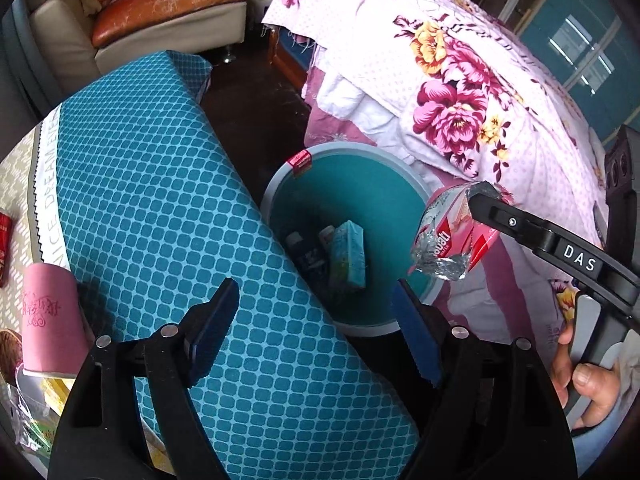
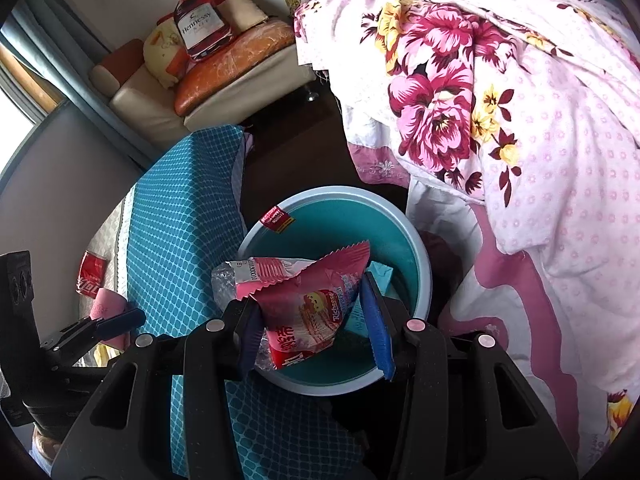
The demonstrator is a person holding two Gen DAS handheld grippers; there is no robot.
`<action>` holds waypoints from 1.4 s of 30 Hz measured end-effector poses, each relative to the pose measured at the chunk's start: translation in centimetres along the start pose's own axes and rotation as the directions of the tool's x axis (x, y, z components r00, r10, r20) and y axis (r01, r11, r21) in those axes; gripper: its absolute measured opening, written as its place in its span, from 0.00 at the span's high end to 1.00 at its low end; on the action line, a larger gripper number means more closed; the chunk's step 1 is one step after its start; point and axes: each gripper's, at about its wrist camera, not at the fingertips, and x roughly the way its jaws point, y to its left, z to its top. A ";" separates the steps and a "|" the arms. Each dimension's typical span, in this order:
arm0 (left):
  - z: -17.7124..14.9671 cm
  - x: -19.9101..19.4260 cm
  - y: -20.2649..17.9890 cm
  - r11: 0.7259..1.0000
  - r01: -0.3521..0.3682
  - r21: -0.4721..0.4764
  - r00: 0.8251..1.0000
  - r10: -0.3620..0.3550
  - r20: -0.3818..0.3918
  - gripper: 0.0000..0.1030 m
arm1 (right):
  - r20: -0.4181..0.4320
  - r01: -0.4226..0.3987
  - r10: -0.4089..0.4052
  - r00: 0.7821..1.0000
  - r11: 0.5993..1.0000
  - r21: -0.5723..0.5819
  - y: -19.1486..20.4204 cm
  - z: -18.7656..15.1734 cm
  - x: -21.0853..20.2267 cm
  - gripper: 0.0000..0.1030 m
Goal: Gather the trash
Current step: 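Carry carton and wrapper over the teal bin and release both inside, then move both grippers back to the table toward the remaining trash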
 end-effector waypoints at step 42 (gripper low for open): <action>-12.9 -12.4 15.4 0.970 -0.018 -0.241 0.989 0.052 0.137 0.13 | -0.201 -0.061 0.013 0.979 0.971 -0.233 17.4 -7.0 0.6 0.24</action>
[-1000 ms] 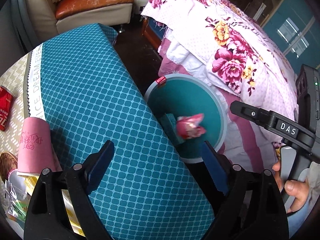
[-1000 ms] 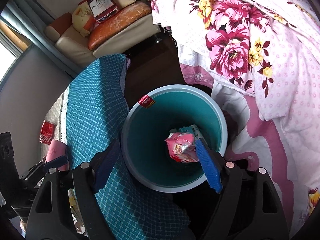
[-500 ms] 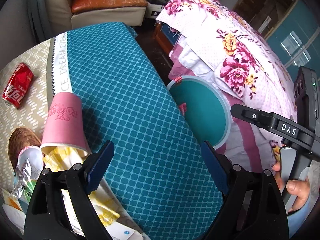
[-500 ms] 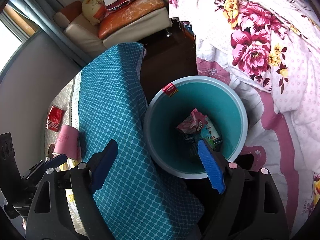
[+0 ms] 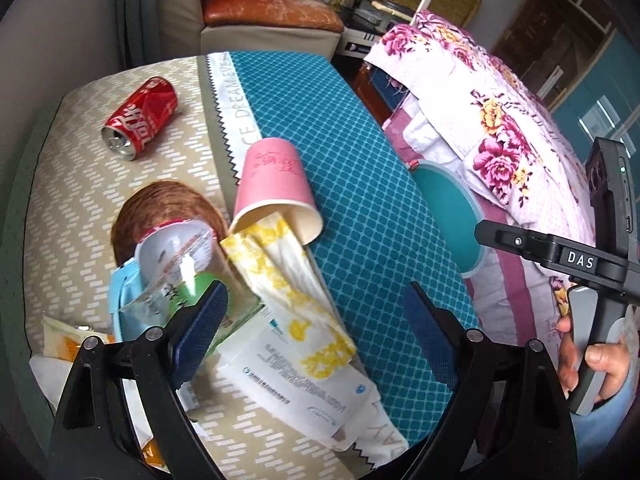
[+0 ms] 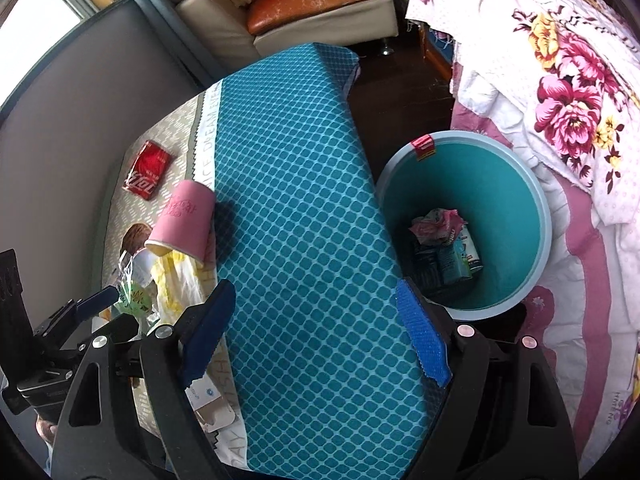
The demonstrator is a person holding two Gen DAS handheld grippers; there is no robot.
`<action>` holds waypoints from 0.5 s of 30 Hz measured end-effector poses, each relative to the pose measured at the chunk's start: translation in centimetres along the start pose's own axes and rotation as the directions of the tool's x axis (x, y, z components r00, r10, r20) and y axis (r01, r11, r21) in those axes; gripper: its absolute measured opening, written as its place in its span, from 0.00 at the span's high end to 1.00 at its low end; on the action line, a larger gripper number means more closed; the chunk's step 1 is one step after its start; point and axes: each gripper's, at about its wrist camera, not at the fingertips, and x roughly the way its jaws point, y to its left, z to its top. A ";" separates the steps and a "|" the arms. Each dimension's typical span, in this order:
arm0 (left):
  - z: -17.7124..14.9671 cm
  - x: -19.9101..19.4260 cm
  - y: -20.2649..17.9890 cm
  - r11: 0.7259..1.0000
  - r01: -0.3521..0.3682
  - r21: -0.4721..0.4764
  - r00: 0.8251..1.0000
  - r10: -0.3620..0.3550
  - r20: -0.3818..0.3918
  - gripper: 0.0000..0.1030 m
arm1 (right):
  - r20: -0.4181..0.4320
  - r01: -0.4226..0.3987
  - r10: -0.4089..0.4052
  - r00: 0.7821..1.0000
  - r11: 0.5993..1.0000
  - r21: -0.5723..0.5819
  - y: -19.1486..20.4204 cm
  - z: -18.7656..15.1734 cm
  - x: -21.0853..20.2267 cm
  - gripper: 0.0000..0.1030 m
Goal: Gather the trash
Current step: 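Move both grippers back to the table toward the remaining trash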
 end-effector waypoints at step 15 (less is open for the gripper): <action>-4.2 -2.7 9.2 0.992 -0.054 -0.111 0.998 0.056 0.011 0.13 | -0.150 -0.052 0.029 0.988 0.987 -0.152 9.5 -1.7 5.4 0.24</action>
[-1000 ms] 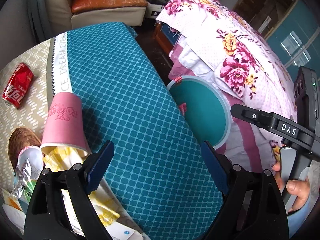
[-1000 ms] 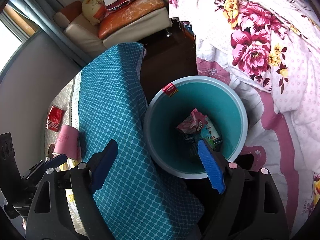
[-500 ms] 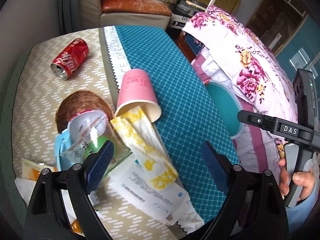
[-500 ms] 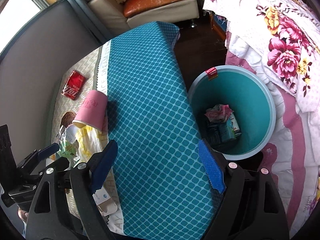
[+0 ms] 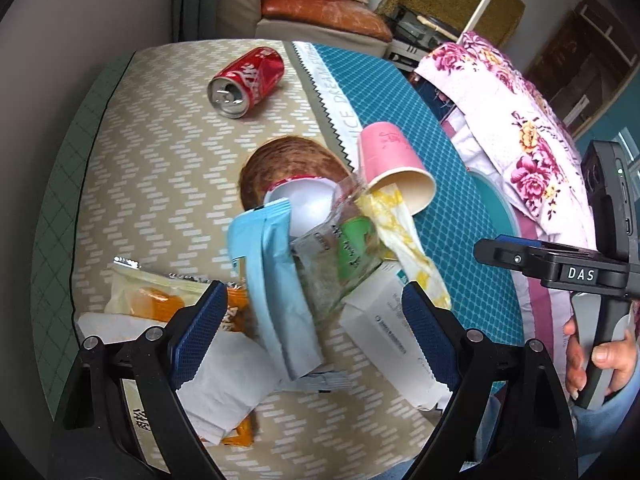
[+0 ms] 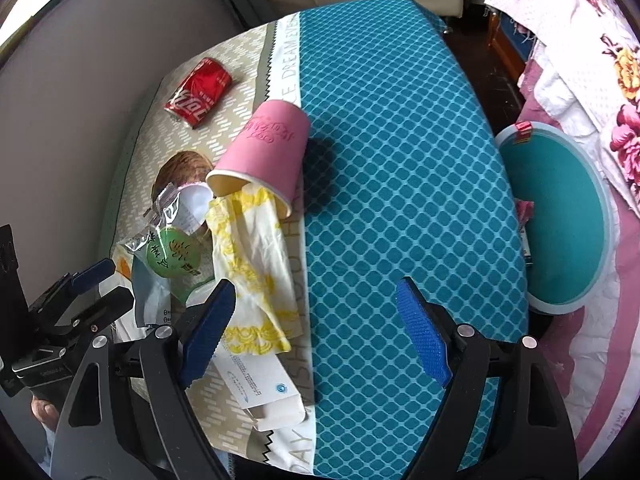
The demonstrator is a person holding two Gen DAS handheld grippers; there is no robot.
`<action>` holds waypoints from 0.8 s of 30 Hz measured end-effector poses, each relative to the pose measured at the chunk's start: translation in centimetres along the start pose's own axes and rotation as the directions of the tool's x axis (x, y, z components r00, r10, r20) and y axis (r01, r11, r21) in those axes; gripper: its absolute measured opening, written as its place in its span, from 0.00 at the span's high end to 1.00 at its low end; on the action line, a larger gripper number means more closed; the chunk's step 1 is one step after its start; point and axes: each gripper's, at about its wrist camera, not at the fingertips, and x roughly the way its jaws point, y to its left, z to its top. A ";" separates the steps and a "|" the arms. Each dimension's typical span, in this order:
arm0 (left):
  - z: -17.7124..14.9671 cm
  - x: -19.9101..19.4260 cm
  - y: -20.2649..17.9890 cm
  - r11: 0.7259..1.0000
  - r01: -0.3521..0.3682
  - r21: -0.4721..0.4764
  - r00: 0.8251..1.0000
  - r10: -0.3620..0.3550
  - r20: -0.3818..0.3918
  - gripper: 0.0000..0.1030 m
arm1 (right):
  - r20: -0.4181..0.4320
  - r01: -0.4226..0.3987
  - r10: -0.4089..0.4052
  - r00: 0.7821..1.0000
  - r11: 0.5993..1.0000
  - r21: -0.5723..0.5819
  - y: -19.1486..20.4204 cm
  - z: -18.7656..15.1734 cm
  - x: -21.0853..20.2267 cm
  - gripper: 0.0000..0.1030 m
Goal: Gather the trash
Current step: 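Move both grippers back to the table toward the remaining trash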
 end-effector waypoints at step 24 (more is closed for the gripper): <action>-0.7 1.9 2.6 0.999 -0.033 -0.026 0.999 0.032 -0.025 0.14 | -0.076 -0.058 0.053 0.996 0.996 -0.063 4.1 1.8 7.1 0.60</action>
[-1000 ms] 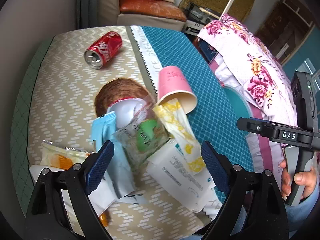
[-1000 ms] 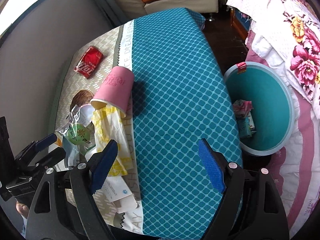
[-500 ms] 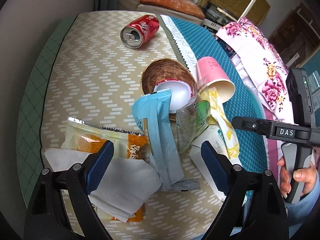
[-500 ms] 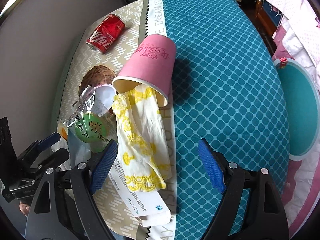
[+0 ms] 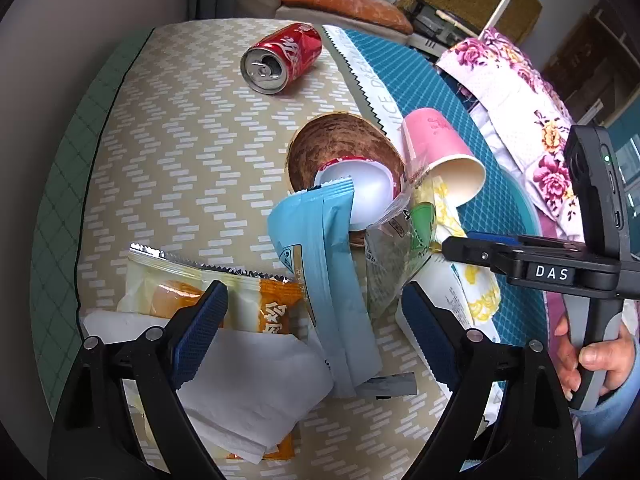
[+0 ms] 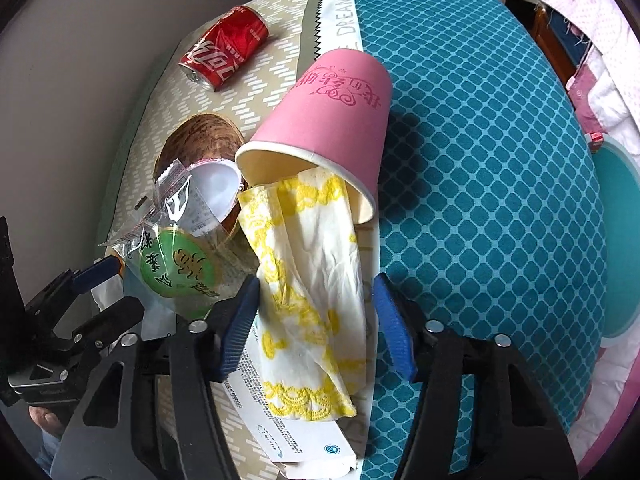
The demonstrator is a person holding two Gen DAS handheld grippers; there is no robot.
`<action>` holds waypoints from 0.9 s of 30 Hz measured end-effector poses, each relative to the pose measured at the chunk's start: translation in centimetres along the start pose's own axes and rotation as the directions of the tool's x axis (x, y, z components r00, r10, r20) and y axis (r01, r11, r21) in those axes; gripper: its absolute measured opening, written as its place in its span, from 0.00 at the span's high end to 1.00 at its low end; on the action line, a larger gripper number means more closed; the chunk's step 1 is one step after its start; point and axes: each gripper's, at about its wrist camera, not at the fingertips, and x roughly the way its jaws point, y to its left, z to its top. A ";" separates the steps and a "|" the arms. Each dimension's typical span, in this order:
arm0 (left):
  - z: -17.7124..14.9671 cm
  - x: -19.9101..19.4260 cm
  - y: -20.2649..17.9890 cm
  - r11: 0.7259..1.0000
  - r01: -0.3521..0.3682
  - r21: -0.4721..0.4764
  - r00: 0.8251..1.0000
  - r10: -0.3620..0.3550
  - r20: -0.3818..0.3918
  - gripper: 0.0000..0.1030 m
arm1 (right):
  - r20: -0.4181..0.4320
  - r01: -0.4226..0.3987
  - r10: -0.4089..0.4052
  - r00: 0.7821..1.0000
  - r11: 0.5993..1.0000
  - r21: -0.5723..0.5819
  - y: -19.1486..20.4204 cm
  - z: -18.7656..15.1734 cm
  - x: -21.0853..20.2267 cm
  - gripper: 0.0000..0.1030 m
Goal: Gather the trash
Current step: 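Move both grippers back to the table toward the remaining trash, then grasp the blue wrapper with the left gripper while the right gripper grasps the yellow tissue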
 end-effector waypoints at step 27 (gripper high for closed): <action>-0.2 1.6 -1.5 1.000 -0.029 0.009 0.999 0.030 -0.041 0.75 | 0.133 -0.043 0.043 0.990 0.999 0.002 -1.6 -2.7 -6.5 0.89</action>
